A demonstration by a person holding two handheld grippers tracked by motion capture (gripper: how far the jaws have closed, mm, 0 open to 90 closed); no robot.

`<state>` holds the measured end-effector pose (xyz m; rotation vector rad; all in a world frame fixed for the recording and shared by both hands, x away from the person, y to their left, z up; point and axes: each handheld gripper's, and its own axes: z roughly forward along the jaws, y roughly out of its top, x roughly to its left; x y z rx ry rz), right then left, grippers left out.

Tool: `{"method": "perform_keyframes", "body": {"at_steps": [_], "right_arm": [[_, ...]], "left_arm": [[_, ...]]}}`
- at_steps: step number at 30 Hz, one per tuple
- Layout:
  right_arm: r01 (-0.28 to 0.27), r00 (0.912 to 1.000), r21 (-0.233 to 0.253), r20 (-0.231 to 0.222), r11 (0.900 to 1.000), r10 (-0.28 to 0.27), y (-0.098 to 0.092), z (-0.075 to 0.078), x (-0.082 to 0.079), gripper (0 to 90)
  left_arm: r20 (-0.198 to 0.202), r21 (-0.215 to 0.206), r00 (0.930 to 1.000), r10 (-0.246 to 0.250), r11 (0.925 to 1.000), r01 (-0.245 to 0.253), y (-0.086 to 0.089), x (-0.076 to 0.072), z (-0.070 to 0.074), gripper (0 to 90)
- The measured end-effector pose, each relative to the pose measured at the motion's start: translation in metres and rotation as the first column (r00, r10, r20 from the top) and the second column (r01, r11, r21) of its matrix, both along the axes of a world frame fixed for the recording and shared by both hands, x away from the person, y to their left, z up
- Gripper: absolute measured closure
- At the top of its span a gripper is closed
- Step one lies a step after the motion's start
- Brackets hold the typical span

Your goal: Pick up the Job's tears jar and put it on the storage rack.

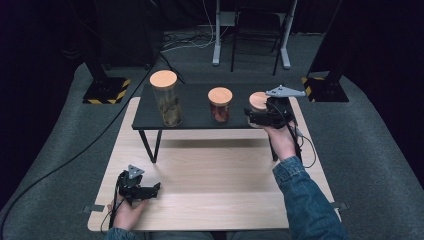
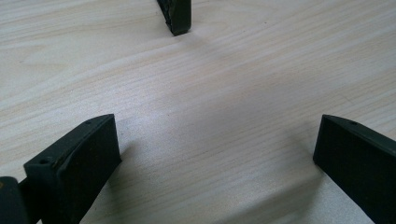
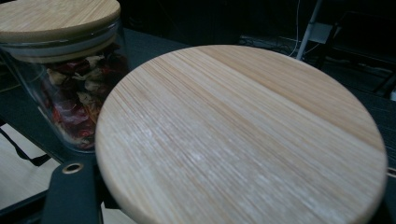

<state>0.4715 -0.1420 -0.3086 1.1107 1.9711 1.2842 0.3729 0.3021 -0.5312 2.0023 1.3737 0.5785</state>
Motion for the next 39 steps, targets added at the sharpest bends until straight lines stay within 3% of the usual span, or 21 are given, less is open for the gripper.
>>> {"method": "perform_keyframes", "body": {"at_steps": [10,21,39], "right_arm": [[0.023,0.9997,0.017,-0.007,1.0,-0.023,-0.003,0.001,-0.004,14.2],[0.018,0.9998,0.025,-0.007,1.0,-0.018,-0.002,0.001,-0.011,10.9],[0.013,0.9997,0.051,0.018,0.999,-0.014,-0.01,0.0,-0.037,6.5]], "left_arm": [[0.0,0.0,1.0,0.0,1.0,0.0,0.0,0.0,0.0,0.0],[0.0,0.0,1.0,0.0,1.0,0.0,0.0,0.0,0.0,0.0],[0.0,0.001,1.0,0.0,1.0,0.0,0.0,0.0,0.0,0.0]]}}
